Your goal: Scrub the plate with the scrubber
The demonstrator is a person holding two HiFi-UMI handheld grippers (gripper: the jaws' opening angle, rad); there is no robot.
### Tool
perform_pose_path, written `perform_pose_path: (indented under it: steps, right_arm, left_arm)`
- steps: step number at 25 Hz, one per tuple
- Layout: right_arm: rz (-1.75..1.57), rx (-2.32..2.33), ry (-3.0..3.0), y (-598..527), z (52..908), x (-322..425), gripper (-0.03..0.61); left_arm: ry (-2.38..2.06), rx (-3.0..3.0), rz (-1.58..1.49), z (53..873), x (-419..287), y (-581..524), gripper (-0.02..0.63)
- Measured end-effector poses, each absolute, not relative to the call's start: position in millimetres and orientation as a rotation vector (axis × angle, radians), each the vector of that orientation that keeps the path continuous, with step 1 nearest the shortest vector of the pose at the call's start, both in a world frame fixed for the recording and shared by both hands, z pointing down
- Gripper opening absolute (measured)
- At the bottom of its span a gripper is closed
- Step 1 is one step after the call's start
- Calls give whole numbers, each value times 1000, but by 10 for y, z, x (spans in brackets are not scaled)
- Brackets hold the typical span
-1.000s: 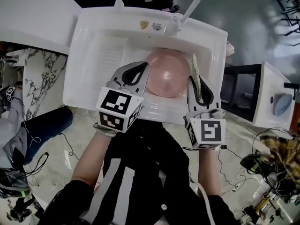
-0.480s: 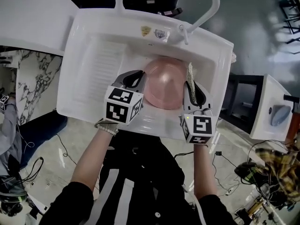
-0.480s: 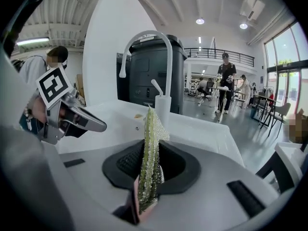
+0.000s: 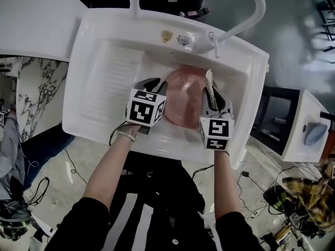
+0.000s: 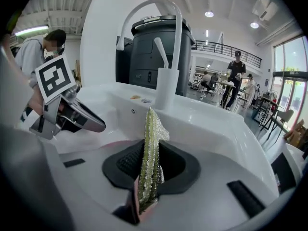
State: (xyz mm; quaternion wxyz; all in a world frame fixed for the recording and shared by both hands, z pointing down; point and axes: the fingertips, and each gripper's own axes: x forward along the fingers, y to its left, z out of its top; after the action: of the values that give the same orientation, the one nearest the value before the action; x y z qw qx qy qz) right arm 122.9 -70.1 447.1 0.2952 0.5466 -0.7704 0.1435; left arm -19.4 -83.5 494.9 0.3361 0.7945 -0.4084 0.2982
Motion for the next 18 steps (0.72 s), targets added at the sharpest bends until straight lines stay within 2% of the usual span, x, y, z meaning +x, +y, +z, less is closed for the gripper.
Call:
perform_pose_path:
  steps: [8, 18]
  right_arm:
    - [424, 1418, -1922, -784, 4895, 1338, 74]
    - [408, 1351, -1822, -790, 5342, 1410, 74]
  left_arm:
    - [-994, 2005, 839, 5332, -146, -827, 106]
    - [-975, 1897, 845, 5669, -87, -826, 106]
